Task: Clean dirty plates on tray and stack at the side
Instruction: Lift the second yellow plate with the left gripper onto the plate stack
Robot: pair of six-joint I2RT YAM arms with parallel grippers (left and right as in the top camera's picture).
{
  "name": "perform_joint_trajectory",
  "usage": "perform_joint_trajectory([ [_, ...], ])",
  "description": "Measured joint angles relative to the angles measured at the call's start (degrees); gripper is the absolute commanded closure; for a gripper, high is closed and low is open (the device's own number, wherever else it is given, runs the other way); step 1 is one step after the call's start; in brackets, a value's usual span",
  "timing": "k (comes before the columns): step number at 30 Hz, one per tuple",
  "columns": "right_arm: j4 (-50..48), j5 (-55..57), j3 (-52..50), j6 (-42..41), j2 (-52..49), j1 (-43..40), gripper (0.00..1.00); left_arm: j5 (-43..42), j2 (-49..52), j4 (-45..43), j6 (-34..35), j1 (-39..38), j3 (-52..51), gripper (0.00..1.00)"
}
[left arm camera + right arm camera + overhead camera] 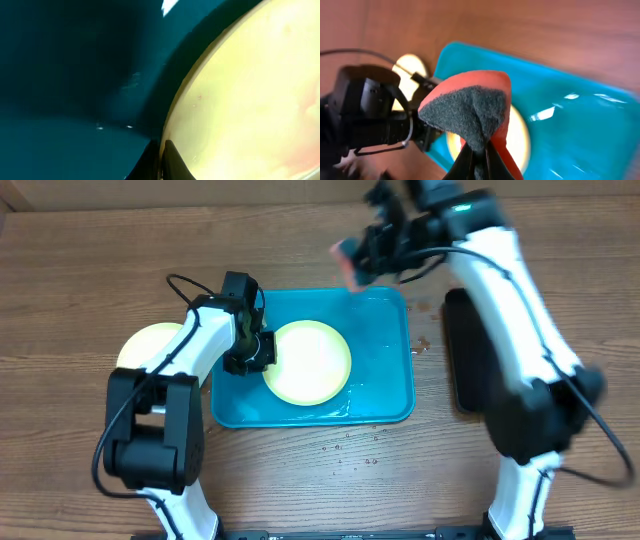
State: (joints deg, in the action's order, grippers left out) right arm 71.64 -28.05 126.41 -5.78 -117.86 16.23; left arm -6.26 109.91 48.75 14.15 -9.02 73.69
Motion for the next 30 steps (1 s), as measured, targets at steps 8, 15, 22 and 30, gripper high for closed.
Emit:
perform_joint_trajectory([
  [8, 5.4, 9.4, 0.8, -0.5, 6.6, -5.6, 0.96, 17.4, -14.0, -0.3, -1.0, -3.2, 1.7, 0.96],
  [15, 6.0, 11.1, 0.8, -2.1, 6.2, -9.7, 0.96, 38.6, -18.9, -0.7, -1.1, -16.0, 2.1, 0.96],
  [22, 6.2, 11.4, 0.8, -2.6, 6.2, -9.9, 0.96, 60.7, -18.8, -1.1, -0.8, -29.0, 2.1, 0.96],
  [30, 6.4, 11.5, 0.8, -2.8, 6.2, -9.9, 0.96, 80.3, -18.8, -2.6, -0.6, -35.8, 2.1, 0.96],
])
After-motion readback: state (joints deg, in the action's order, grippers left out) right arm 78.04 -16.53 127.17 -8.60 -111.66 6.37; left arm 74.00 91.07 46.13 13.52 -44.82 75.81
